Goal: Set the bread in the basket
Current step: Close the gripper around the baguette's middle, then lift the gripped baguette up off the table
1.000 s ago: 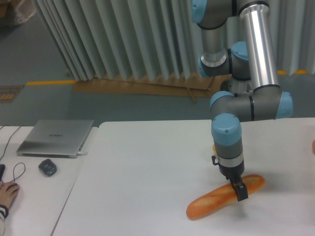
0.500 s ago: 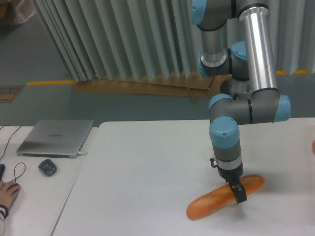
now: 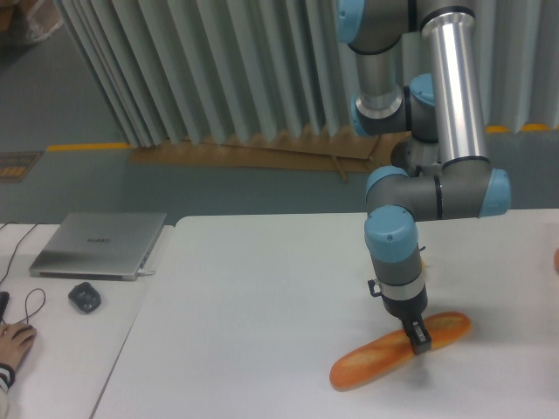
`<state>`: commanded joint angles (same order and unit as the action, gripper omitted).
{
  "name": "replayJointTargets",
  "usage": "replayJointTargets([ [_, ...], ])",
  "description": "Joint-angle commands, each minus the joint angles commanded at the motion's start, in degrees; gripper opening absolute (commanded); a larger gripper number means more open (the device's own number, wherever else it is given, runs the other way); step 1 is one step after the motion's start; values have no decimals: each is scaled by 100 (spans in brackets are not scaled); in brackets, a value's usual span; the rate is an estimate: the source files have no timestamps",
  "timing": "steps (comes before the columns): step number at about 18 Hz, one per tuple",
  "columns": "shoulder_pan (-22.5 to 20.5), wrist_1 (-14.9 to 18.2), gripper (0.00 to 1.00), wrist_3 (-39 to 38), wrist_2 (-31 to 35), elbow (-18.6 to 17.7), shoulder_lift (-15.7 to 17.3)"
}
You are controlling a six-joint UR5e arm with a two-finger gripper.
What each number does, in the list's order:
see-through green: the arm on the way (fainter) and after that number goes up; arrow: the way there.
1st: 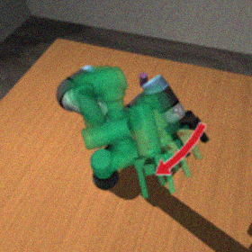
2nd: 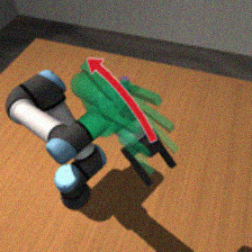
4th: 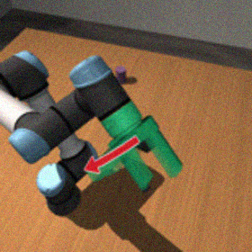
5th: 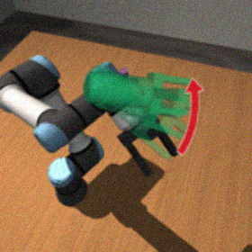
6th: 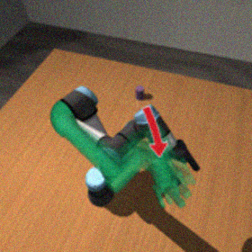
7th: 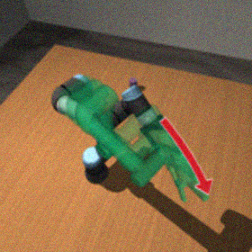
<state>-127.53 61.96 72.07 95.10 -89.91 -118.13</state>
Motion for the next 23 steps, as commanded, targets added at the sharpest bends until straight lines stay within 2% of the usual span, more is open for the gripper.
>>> replayJointTargets([
  [1, 0, 0, 39, 17, 0, 0, 0],
  [3, 0, 0, 38, 26, -9, 0, 17],
  [15, -158, 26, 38, 79, -202, -17, 466],
  [21, -518, 123, 38, 763, -527, -53, 685],
  [23, -658, 307, 37, 1062, -589, -53, 790],
])
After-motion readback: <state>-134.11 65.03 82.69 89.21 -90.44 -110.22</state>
